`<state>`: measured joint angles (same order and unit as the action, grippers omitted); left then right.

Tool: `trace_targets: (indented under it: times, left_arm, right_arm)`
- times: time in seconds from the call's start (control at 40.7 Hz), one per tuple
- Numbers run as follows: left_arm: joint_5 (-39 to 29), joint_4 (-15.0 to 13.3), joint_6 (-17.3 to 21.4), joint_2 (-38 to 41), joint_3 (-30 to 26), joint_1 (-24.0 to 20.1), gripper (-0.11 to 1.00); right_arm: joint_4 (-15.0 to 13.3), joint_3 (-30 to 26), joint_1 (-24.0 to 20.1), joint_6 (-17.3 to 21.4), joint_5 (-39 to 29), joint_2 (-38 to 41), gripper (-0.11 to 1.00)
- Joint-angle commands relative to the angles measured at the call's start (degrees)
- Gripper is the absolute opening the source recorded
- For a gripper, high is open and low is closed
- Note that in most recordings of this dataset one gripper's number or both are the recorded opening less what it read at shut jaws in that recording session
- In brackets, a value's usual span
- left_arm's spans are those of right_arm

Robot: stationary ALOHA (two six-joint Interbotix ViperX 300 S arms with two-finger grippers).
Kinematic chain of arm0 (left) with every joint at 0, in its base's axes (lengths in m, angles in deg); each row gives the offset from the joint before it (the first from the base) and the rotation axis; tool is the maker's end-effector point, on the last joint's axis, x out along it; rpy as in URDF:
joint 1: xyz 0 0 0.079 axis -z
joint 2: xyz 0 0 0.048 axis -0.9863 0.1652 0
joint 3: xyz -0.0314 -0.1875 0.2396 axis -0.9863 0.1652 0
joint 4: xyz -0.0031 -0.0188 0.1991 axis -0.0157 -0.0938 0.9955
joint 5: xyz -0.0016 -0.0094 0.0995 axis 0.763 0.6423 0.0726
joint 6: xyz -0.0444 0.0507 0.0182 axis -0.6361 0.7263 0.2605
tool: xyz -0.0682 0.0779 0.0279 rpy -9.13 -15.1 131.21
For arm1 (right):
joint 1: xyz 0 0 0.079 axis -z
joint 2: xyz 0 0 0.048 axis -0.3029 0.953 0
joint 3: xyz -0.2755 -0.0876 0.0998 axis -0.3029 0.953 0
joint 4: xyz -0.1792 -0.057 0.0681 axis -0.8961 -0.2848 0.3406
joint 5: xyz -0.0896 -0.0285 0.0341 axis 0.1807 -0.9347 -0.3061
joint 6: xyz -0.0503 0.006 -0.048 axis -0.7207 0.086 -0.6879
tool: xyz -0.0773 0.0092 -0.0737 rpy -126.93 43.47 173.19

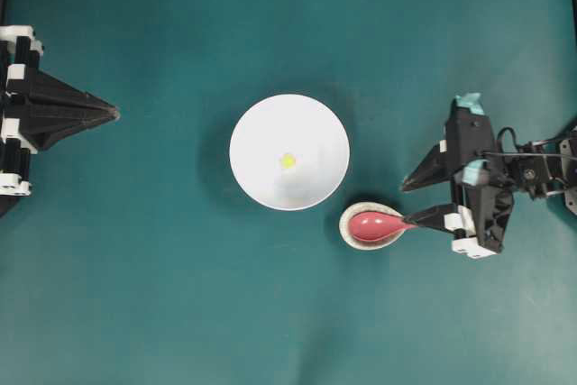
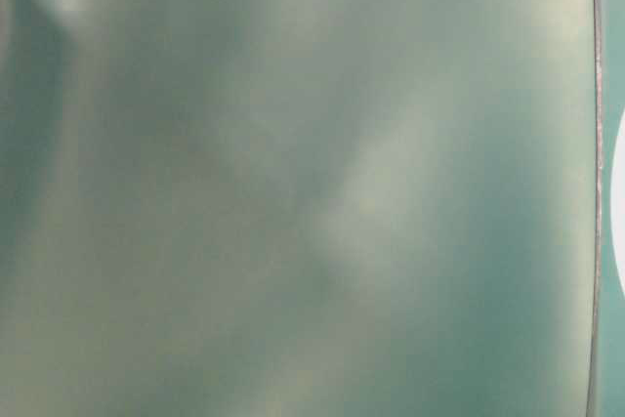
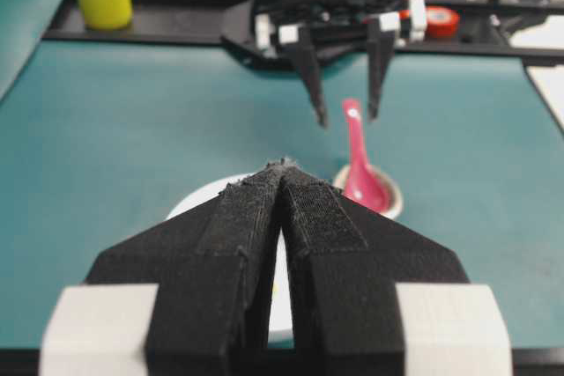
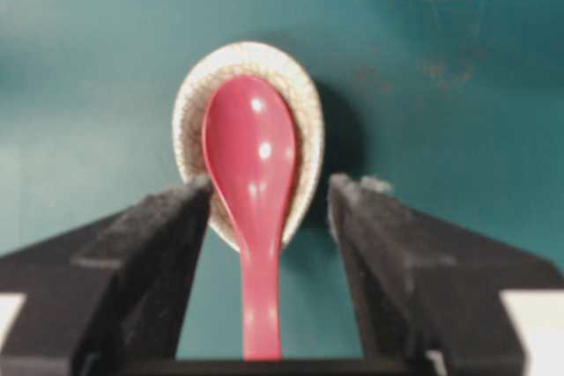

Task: Scoop the yellow hexagonal prism block from the bowl with a spoon using the right arm.

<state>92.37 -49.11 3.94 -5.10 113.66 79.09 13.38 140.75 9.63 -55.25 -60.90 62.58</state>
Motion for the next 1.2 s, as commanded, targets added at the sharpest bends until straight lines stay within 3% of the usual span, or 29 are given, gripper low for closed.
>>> trace_targets:
  times: [0.0, 0.491, 0.835, 1.178]
  left_arm:
    - [0.2, 0.2, 0.1, 0.5, -1.1, -0.2, -0.01]
    - [0.3, 0.2, 0.8, 0.5, -1.0, -0.2, -0.01]
    - [0.3, 0.2, 0.9, 0.5, -1.0, -0.2, -0.01]
    - [0.3, 0.2, 1.0, 0.6, -0.9, -0.2, -0.01]
  right_arm:
    - [-0.2, 1.4, -0.2, -0.1, 4.9, -0.6, 0.59]
    - [0.4, 9.3, -0.2, -1.1, 25.7, 4.0, 0.59]
    - [5.7, 11.0, -0.2, -7.2, 35.4, 10.3, 0.59]
    - [8.1, 14.7, -2.0, -8.1, 47.6, 13.2, 0.59]
